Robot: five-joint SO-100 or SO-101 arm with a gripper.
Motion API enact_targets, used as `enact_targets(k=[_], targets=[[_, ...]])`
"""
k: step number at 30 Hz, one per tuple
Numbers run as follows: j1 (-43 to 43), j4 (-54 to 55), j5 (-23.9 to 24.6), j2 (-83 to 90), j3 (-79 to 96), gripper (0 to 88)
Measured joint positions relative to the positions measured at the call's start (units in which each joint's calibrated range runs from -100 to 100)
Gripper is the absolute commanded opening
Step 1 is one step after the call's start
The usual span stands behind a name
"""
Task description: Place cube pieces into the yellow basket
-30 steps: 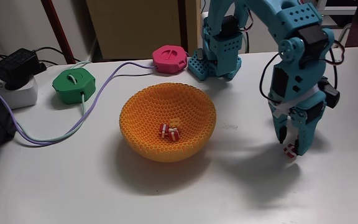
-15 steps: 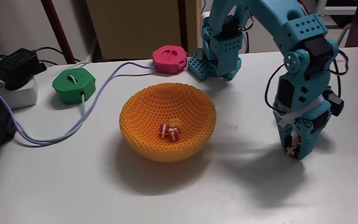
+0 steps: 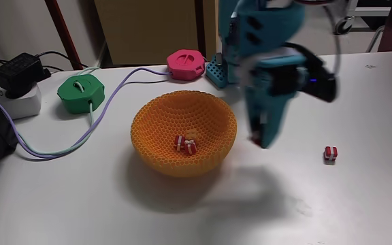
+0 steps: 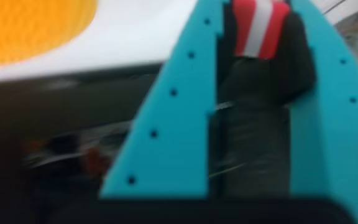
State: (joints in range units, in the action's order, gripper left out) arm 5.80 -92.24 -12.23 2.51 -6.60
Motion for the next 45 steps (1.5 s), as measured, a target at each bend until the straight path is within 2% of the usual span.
enact_targets(k=[3,5,8,10,11,14,17,22,27,30,36,45], targets=[[11.61,2.66,-2.93,3.54,9.36,1.1],[17.60,5.32,-4.98,4.92,15.86,11.2],[23.21,7.76,-6.45,6.20,23.65,32.7],[24.95,7.54,-6.50,6.69,25.22,40.8],[25.15,7.54,-6.25,7.18,25.22,41.5],[23.31,3.22,-5.13,7.77,22.96,40.0],[16.63,-0.22,-3.27,7.97,18.33,35.8],[-1.64,-3.77,1.03,8.66,16.55,28.3],[-21.18,0.33,6.15,8.66,22.07,27.0],[-27.85,3.88,8.50,7.38,24.14,25.2],[-32.59,8.32,12.70,0.39,23.35,21.8],[-36.07,8.32,21.54,-10.53,15.86,22.9]])
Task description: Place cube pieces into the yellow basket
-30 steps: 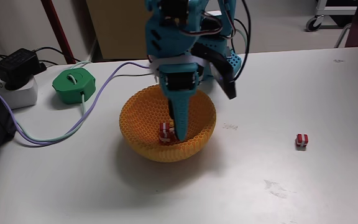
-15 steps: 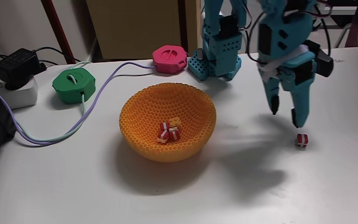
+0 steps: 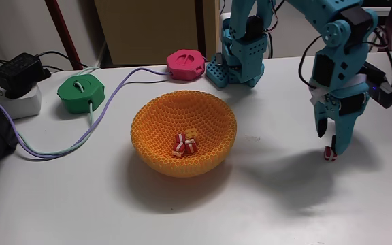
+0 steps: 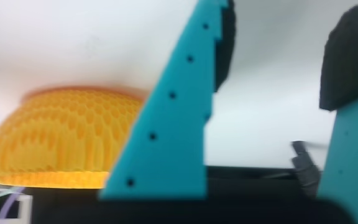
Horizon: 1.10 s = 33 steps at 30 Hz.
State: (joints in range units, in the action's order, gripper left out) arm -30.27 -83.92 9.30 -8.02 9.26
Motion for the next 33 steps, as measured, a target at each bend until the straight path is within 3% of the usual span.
enact_targets(k=[11,19,26,33], targets=[[-0.29,2.22,6.84,-5.90,-3.05,21.7],[-0.77,5.99,8.35,-9.15,-3.05,18.9],[-1.06,8.32,8.16,-10.13,-3.05,2.6],[0.29,7.21,7.23,-10.13,-3.65,0.0]])
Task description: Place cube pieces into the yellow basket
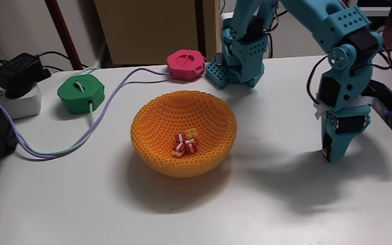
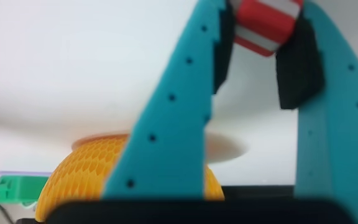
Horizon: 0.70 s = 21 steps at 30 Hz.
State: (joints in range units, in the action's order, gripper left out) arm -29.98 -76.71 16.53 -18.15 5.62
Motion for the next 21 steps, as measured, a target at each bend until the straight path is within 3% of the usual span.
enact_targets(k=[7,12,16,19,21], targets=[[11.99,-13.09,-4.44,12.20,-6.80,0.0],[31.62,-21.96,-11.18,22.73,-16.16,0.0],[50.10,-22.52,-17.05,25.97,-15.27,0.0],[58.41,-19.86,-19.98,26.66,-7.29,0.0],[61.90,-17.64,-21.25,26.66,-1.28,11.3]])
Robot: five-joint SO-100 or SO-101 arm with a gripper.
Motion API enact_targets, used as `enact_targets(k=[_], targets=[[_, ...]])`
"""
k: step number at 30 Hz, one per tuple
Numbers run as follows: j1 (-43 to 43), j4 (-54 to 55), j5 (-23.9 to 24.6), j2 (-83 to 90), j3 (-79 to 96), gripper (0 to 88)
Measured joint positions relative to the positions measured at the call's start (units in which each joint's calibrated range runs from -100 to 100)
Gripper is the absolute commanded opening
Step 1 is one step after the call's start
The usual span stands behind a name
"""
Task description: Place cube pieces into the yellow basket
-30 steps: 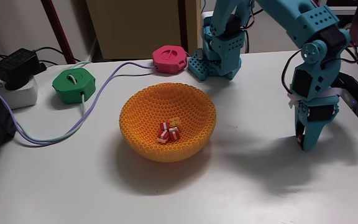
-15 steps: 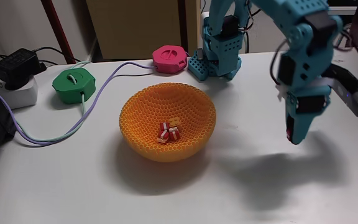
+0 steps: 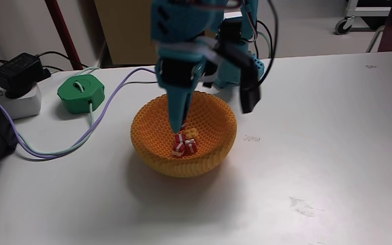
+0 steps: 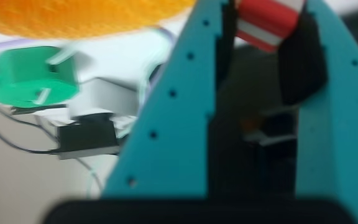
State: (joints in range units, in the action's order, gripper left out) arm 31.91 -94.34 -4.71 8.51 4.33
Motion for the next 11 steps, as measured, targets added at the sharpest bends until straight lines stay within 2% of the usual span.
enact_targets(k=[2,3,4,6,8,10,11], targets=[[3.09,0.67,-1.03,0.00,4.53,29.6],[3.97,0.55,-1.17,-0.10,5.52,35.7],[4.45,-0.11,-1.22,-0.10,5.91,37.8],[4.35,-0.67,-1.27,0.59,6.01,36.8],[4.55,-1.44,-2.20,1.18,5.52,28.5],[3.87,-1.00,-3.52,2.66,3.74,29.1],[2.71,-0.33,-4.05,3.84,2.96,25.5]])
